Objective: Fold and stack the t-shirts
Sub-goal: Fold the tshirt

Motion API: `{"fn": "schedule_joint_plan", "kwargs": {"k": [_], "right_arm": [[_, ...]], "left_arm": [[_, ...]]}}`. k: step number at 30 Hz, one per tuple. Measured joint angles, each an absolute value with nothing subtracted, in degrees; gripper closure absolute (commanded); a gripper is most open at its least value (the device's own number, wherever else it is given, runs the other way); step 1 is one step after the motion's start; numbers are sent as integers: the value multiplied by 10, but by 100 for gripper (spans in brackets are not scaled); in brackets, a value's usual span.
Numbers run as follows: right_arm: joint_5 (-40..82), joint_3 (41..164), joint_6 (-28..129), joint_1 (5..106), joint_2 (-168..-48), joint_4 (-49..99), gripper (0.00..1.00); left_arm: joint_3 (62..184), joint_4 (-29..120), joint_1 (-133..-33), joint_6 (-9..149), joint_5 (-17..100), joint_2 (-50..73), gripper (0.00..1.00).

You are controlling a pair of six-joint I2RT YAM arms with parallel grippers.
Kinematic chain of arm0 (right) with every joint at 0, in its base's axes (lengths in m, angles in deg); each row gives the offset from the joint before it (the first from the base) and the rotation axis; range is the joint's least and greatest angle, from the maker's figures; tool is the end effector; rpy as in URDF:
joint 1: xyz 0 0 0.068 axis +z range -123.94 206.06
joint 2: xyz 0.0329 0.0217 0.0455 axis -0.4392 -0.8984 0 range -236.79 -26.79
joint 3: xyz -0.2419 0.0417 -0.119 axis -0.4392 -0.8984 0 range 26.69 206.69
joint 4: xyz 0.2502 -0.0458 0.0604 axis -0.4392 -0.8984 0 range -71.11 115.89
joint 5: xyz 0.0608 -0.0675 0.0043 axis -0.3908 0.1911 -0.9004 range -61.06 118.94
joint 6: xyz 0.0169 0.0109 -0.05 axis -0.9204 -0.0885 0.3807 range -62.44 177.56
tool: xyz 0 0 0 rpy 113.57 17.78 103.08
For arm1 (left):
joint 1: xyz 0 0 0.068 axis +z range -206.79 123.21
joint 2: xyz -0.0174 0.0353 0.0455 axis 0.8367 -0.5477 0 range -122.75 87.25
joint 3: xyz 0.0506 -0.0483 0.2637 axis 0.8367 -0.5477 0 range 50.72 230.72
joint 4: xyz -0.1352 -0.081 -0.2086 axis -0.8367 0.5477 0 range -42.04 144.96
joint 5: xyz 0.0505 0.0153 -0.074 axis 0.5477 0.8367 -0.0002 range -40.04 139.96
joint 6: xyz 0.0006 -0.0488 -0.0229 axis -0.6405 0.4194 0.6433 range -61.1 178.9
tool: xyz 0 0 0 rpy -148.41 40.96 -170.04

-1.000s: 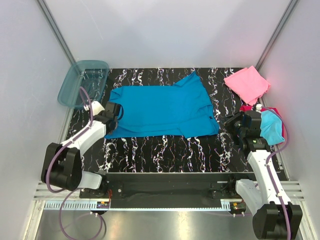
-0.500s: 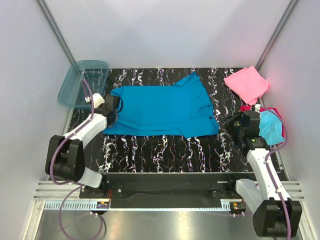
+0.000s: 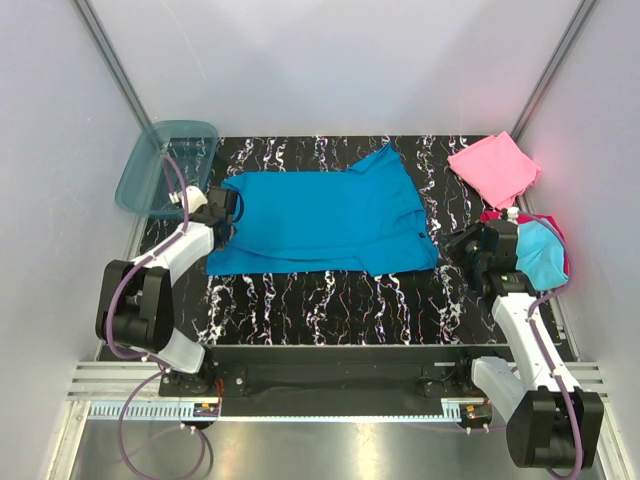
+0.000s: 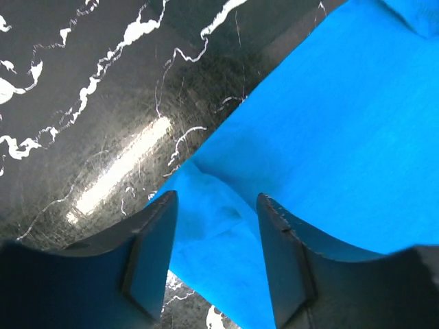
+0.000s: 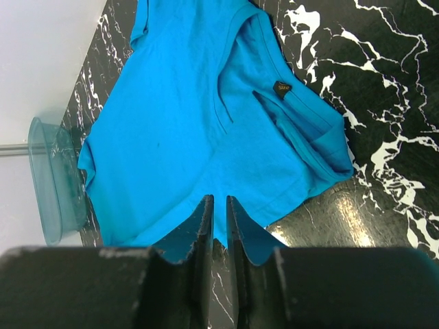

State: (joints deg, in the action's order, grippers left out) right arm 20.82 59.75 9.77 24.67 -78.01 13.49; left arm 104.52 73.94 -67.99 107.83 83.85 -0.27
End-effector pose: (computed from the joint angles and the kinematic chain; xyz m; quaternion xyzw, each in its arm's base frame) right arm 0.2003 0.0002 0.2444 0.3286 0.8023 0.2513 0.4303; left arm 0.2960 -0.0384 0.2018 -0.3706 0.8491 0.1183 0.3573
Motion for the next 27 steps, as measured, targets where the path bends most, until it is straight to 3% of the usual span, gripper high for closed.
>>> {"fn": "schedule_joint_plan", "kwargs": {"k": [8, 19, 27], "right_arm": [[202, 592, 99, 247, -808, 156, 81], [197, 584, 98, 247, -814, 171, 81], [196, 577, 98, 247, -803, 171, 81]], "left_arm": [[1046, 733, -706, 1078, 822, 42, 45], [1026, 682, -951, 1103, 791, 43, 47], [1008, 672, -959, 1115, 798, -6, 47]]}}
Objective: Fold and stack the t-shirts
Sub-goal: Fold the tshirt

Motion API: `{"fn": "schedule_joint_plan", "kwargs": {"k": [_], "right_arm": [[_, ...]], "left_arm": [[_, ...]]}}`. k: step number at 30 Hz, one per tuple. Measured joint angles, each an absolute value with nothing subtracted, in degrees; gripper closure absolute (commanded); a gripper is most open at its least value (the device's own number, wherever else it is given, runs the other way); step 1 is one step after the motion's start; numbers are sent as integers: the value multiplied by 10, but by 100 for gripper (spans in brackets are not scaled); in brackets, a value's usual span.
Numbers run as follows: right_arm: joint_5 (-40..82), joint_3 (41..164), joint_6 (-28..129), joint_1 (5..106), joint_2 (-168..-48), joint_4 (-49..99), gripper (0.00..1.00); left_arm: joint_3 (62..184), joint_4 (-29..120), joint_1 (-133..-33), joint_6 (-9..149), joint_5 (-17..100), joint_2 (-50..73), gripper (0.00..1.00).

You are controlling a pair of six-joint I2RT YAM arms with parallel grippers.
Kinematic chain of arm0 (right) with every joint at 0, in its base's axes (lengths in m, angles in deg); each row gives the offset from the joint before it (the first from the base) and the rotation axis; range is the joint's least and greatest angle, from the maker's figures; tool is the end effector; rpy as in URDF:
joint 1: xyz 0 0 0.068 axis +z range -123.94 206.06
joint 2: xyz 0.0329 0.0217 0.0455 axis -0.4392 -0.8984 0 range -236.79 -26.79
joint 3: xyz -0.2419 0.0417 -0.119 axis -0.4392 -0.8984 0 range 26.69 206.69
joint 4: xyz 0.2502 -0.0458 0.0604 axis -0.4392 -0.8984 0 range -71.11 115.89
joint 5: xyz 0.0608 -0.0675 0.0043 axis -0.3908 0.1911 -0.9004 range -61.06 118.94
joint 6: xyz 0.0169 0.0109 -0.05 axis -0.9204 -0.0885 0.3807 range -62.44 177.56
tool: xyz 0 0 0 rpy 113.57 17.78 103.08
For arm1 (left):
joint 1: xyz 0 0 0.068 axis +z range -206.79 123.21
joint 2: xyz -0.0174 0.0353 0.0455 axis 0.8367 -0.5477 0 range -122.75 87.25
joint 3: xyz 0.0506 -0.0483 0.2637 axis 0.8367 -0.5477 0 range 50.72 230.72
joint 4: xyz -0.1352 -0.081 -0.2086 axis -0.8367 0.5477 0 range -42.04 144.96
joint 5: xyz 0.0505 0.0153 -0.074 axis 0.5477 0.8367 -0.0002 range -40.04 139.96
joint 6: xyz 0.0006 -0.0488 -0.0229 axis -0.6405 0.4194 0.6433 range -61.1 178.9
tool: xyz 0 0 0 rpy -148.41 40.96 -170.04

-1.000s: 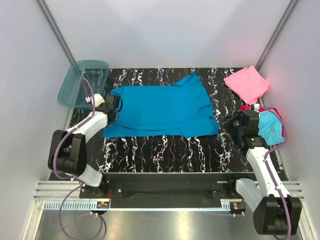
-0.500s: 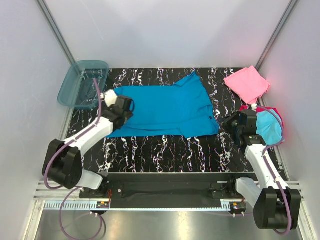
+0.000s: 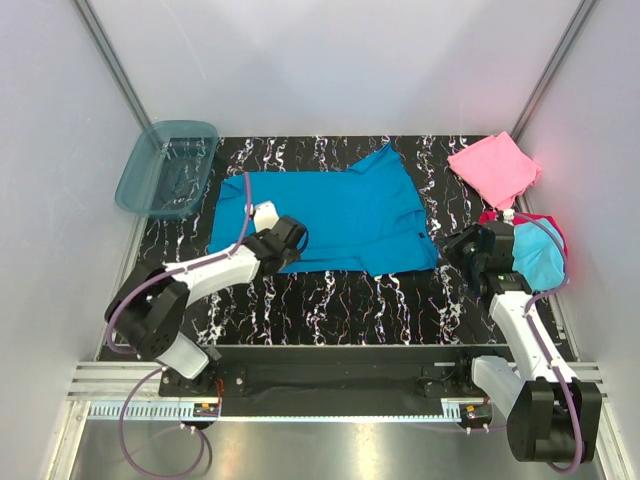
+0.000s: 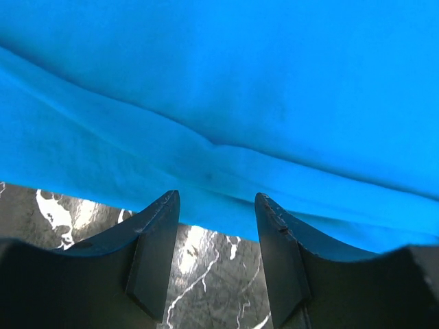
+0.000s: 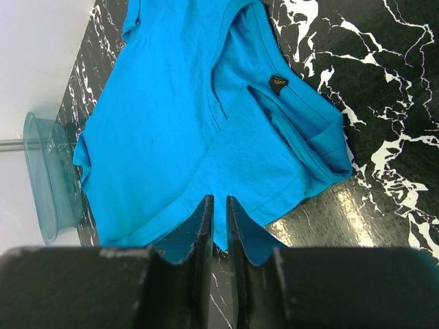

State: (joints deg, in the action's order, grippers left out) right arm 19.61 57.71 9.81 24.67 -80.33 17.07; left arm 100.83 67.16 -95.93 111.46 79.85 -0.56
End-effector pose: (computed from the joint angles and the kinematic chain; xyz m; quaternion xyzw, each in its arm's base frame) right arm 0.2057 0.0008 0.2307 0.3251 0.8068 0.2573 0.4209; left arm 0.2421 -0.1741 0.1871 -0.1812 0.9112 -0.0253 0.3691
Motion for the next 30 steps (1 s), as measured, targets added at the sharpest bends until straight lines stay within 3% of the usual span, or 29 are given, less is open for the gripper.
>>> {"fn": "schedule_joint_plan", "kwargs": {"k": [13, 30], "right_arm": [[192, 577, 100, 247, -789, 170, 81], [188, 569, 100, 247, -787, 171, 82]], "left_arm": [[1008, 627, -952, 1114, 801, -83, 48], [1028, 617, -946, 1101, 802, -85, 50]]}}
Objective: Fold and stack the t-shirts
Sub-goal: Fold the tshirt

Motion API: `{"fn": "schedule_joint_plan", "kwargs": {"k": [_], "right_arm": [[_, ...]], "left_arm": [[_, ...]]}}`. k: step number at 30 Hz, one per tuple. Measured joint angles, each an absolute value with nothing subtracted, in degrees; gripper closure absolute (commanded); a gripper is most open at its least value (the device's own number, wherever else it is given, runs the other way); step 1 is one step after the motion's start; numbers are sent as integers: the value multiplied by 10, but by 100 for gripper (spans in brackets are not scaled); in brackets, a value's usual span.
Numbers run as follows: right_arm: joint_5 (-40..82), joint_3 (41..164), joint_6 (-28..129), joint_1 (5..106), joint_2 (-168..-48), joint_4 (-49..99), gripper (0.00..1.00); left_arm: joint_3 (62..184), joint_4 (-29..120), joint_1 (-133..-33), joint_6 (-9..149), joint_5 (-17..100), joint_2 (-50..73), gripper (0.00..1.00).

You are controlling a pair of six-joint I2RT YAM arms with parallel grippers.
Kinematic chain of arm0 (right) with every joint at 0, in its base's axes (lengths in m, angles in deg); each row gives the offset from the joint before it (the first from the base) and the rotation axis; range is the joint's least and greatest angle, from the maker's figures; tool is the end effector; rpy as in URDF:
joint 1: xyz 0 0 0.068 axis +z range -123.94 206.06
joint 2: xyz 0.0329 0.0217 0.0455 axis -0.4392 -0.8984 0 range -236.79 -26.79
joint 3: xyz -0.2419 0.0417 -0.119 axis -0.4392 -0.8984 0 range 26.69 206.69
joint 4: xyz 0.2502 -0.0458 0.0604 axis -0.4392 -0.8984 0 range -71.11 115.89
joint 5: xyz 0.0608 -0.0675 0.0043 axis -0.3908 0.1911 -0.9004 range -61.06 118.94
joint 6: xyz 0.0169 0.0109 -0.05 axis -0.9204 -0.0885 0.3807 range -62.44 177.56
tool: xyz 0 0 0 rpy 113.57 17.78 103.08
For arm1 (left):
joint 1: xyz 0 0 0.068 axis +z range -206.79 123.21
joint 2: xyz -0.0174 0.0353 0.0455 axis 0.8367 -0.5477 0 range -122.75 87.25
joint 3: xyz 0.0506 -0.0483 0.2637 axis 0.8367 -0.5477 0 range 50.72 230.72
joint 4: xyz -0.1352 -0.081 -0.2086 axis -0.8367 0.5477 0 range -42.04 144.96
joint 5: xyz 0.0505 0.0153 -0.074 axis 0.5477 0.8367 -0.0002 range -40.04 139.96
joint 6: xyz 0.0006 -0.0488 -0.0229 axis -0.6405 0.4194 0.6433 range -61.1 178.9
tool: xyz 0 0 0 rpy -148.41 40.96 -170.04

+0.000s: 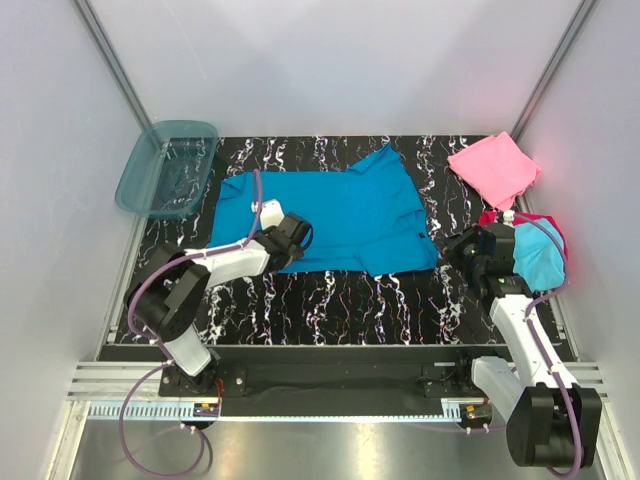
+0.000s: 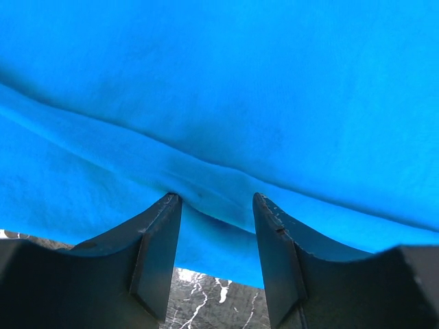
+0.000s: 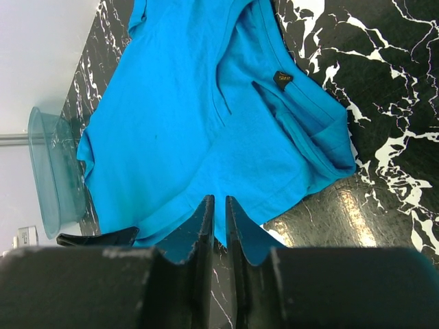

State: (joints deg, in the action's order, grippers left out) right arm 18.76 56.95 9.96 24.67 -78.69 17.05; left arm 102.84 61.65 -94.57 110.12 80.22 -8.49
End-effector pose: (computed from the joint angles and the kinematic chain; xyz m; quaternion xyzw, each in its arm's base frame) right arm 0.2010 0.0014 0.2314 0.3184 0.8051 0.2648 0.4245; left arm 0.2652 -0.1829 0.1625 -0.1813 0.9113 -0.0117 0.3693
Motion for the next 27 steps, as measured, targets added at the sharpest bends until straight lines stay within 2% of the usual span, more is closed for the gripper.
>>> {"fn": "schedule_joint_plan", "kwargs": {"k": [15, 19, 20, 27], "right_arm": [[187, 565, 100, 247, -775, 171, 83], [187, 565, 100, 247, -772, 170, 84], [186, 565, 100, 247, -771, 170, 84], [183, 565, 100, 247, -765, 169, 84]], "left_arm": [[1040, 615, -940, 1093, 809, -85, 52], [1040, 613, -931, 1089, 813, -85, 93], [1040, 613, -927, 1087, 813, -85, 100], [1064, 612, -906, 1084, 812, -104, 100]]}}
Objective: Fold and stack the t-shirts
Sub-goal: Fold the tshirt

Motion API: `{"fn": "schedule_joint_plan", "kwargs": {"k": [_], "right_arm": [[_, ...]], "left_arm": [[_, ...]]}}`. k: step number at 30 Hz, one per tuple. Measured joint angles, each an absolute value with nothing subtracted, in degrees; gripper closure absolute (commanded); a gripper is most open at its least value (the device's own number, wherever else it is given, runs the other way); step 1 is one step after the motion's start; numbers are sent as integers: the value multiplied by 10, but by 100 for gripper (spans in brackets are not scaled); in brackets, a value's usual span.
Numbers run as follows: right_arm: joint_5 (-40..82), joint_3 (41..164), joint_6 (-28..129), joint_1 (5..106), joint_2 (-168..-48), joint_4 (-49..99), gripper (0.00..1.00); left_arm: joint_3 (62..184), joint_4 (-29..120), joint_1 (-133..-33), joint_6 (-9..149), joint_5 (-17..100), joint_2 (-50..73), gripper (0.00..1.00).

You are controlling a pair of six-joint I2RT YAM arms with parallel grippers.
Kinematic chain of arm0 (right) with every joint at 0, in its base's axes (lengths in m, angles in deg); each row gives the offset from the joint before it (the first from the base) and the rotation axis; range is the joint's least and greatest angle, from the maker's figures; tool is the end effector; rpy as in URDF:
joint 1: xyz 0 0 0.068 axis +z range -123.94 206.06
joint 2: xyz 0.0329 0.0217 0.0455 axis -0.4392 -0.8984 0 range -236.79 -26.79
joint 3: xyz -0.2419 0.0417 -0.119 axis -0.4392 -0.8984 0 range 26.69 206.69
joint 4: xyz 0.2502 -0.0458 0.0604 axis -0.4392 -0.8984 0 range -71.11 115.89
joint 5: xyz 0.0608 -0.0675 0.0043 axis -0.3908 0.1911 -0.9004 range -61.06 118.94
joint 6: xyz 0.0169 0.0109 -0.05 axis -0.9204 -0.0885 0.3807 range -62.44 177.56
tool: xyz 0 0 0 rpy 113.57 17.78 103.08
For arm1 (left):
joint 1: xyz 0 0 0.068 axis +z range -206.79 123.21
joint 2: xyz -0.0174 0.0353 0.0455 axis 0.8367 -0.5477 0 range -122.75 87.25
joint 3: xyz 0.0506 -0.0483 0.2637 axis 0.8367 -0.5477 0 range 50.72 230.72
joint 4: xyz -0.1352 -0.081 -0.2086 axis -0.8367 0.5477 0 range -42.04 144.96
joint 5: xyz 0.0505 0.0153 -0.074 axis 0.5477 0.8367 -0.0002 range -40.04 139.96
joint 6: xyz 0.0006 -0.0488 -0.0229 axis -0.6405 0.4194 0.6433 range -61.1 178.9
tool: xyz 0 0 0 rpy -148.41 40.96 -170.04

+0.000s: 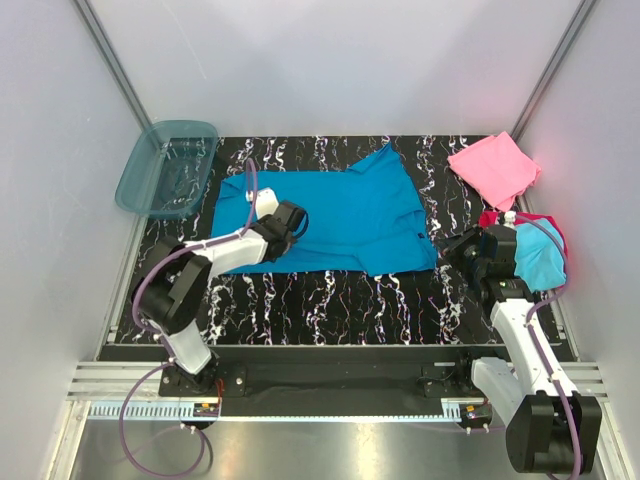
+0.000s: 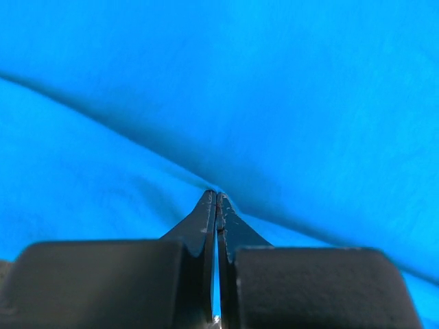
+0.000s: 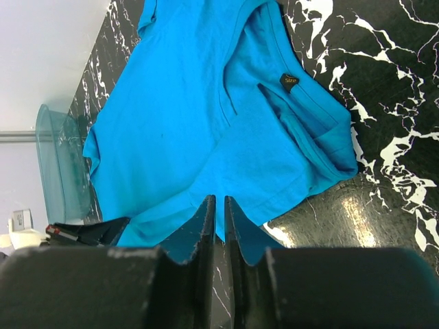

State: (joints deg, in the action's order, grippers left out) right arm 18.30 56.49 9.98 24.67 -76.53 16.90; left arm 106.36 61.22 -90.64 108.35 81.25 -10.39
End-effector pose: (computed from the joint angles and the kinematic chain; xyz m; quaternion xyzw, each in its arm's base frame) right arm 0.1956 0.0018 0.2351 0.3126 0.8000 0.2719 0.4340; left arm 0.2900 -0.1722 0.1700 -0.2045 0.8996 0.0013 0.3859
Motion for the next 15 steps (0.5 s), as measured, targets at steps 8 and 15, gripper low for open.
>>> {"fn": "schedule_joint_plan", "kwargs": {"k": [8, 15], "right_arm": [[183, 565, 101, 247, -764, 165, 85], [183, 564, 106, 247, -764, 164, 85]], "left_arm": [[1117, 615, -894, 1068, 812, -147, 94], [1165, 612, -893, 1051, 801, -185, 57]]}}
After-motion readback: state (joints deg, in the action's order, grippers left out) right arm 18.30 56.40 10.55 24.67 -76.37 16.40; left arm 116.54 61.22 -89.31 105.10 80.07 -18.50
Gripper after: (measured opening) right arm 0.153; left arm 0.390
